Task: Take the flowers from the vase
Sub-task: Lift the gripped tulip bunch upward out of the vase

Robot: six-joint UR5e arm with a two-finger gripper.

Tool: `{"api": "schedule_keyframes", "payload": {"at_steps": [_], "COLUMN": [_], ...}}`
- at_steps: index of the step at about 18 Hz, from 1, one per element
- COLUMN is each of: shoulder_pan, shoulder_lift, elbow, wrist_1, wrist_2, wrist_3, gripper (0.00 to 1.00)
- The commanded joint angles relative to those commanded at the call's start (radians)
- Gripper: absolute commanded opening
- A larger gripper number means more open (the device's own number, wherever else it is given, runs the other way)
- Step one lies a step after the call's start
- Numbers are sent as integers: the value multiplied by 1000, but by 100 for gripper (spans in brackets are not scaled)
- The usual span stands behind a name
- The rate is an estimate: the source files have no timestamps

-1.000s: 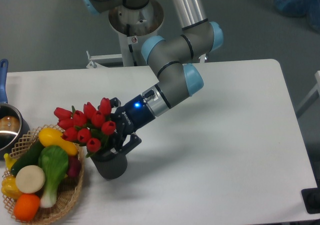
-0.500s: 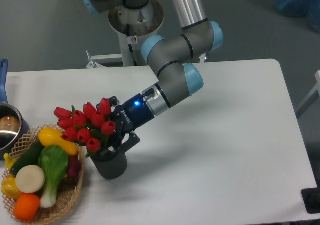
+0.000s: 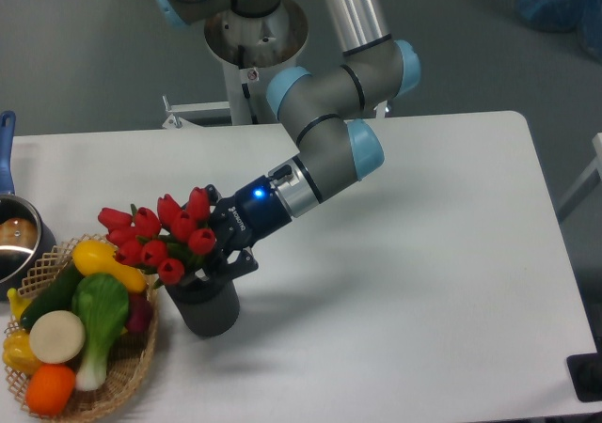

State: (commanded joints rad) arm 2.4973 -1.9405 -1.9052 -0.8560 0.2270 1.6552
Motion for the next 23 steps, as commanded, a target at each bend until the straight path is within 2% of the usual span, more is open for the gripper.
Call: {"api": "schedule_keyframes", "payload": {"at_steps": [3, 5, 7, 20, 23], "shoulder_pan": [2, 6, 8, 12, 12], "shoulder_lift": [2, 2, 3, 11, 31], "elbow": [-2, -8, -11, -11, -11], "wrist_1": [0, 0, 0, -2, -2], "wrist_2": [0, 0, 0, -49, -66], "wrist_3": [0, 0, -2, -14, -34], "gripper": [44, 44, 38, 38, 38]}}
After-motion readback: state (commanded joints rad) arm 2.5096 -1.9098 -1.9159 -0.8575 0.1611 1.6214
